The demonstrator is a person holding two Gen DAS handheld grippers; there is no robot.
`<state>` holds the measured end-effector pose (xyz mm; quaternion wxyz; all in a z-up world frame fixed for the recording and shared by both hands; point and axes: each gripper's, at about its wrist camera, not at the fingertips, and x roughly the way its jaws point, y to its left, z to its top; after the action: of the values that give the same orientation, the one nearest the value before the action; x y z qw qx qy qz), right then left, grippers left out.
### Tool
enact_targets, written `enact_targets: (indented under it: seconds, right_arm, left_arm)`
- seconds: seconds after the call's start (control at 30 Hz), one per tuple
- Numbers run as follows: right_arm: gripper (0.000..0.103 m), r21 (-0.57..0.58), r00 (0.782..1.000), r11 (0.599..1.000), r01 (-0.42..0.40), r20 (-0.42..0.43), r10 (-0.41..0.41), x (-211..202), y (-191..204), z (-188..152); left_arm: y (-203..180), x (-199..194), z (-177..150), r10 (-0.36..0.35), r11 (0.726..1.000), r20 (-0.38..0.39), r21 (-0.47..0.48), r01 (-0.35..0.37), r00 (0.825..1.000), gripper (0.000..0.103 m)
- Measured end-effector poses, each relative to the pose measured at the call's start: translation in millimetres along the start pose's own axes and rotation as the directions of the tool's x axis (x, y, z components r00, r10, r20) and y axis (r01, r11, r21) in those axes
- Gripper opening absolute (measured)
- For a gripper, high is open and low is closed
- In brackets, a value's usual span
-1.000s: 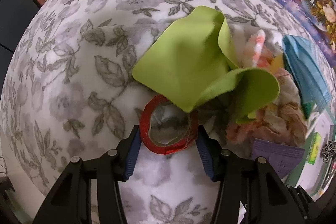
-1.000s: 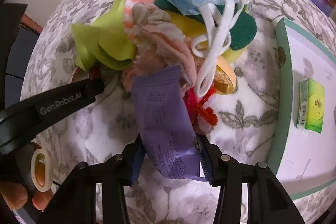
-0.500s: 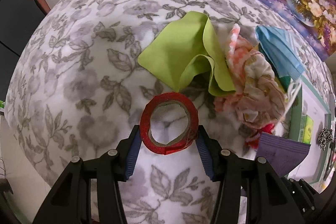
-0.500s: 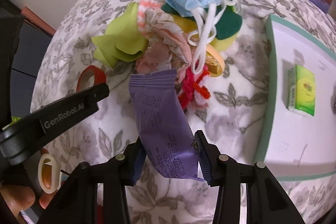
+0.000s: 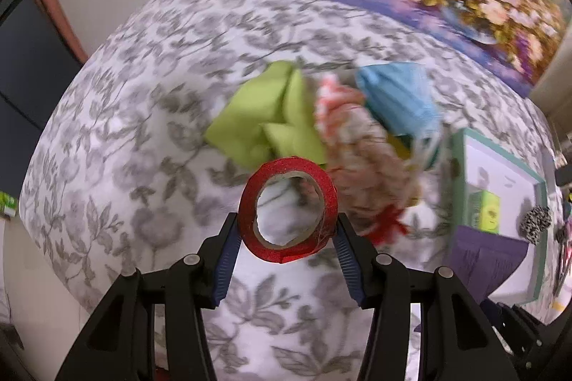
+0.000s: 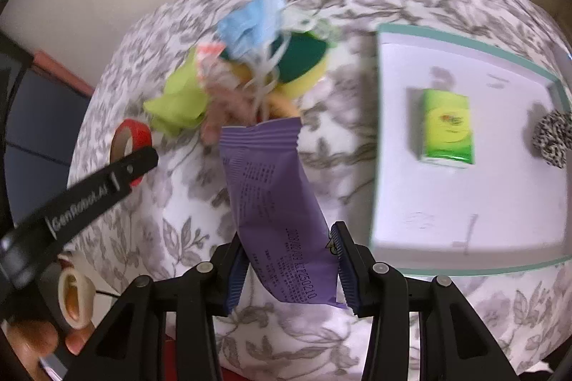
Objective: Organize soft objects
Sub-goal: 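Carry the tape roll and wipes pack into the tray and release them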
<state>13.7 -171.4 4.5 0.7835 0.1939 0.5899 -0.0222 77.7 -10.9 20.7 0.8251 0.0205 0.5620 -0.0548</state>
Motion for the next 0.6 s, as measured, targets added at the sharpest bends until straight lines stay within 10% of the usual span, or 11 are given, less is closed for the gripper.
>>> enact_targets:
  seconds: [0.6]
  right_arm:
    - [0.047, 0.288, 0.993, 0.955, 0.075, 0.065, -0.097, -48, -146, 2]
  left_arm:
    - [-137, -21, -28, -0.057, 0.961, 0.037, 0.274, 0.044, 0.998, 0.054]
